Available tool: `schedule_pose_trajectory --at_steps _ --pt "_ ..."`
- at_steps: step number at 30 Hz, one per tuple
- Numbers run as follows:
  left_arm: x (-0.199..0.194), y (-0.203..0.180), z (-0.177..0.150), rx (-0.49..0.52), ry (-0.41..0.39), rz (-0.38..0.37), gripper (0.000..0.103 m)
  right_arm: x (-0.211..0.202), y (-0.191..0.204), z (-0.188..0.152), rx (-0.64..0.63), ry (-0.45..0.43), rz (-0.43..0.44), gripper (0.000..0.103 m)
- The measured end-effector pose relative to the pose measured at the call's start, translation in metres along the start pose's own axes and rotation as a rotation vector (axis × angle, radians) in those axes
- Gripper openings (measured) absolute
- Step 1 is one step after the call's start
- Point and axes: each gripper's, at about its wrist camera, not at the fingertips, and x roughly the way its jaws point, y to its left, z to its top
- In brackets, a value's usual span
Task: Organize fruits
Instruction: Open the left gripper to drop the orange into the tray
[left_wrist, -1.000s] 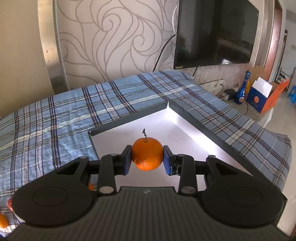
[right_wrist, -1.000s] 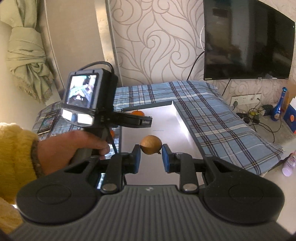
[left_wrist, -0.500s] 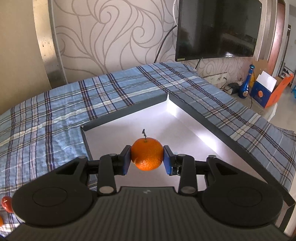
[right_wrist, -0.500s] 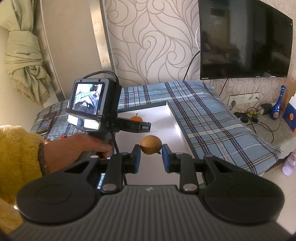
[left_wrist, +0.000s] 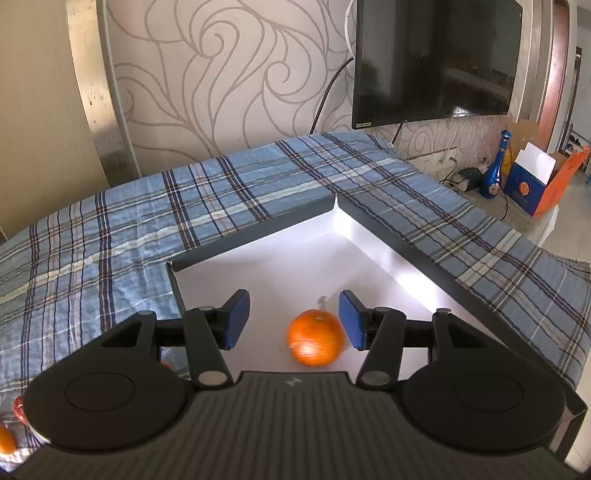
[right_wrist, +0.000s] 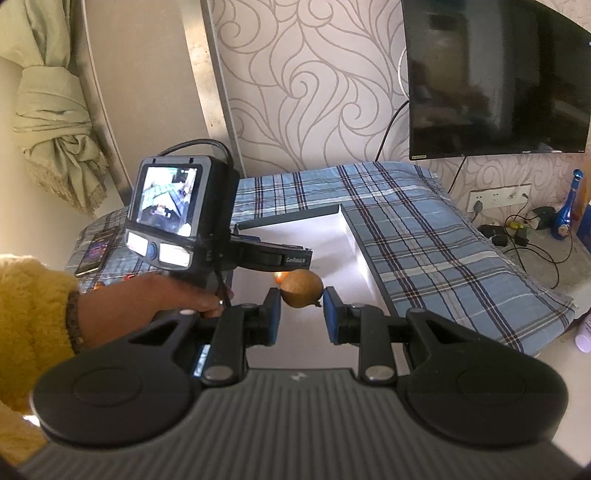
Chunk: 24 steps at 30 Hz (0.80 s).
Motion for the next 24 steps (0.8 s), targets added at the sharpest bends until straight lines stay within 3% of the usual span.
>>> schedule_pose_trajectory --at_steps 12,24 --pt "-0.023 0.004 0.000 -0.029 -0.011 -0.009 0.059 0.025 -0.014 0.006 -0.005 0.013 0.021 0.028" --pt "-0.078 0.020 -0.016 -0.042 -0.069 -0.008 0.060 0.085 -0.036 0.008 -0.037 0.117 0.029 0.028"
